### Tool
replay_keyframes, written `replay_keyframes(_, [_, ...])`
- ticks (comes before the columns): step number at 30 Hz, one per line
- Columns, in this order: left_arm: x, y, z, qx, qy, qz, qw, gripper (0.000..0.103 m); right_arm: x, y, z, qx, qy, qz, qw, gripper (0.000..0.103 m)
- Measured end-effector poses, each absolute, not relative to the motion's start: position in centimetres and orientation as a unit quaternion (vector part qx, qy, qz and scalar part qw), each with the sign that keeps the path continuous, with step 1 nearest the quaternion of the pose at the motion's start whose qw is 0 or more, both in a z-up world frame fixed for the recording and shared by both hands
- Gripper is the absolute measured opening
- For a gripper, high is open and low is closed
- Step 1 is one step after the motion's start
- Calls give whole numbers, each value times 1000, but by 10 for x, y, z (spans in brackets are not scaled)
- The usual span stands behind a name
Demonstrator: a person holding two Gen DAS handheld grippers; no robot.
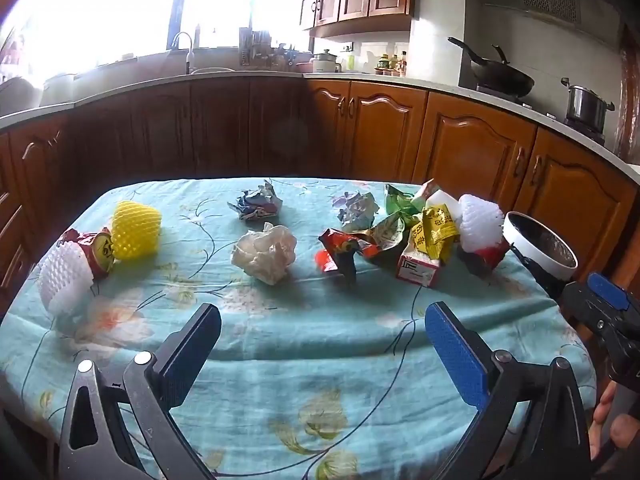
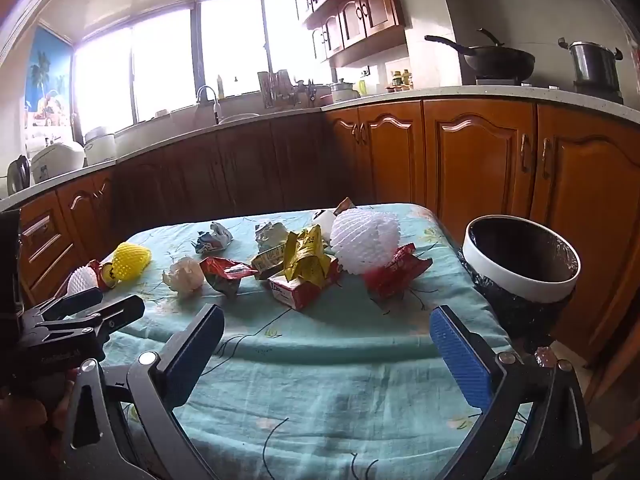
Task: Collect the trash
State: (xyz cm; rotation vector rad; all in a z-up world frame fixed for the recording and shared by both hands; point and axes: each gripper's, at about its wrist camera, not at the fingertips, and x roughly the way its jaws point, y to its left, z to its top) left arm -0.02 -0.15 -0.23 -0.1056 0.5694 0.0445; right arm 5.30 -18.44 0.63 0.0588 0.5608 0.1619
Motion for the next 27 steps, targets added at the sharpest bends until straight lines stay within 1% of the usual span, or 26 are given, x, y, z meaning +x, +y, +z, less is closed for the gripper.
replay_keyframes(1, [1, 5, -4, -72, 285, 24, 956, 102, 53, -186, 6, 28, 275, 79, 958, 103])
replay_keyframes(4, [0, 6, -6, -69, 286, 26, 955, 102, 53, -176, 4, 10, 275, 85, 958, 103])
replay_keyframes(27, [-2, 9, 2, -65, 283, 36, 956, 102, 54, -174, 3, 30, 280, 93, 955, 103])
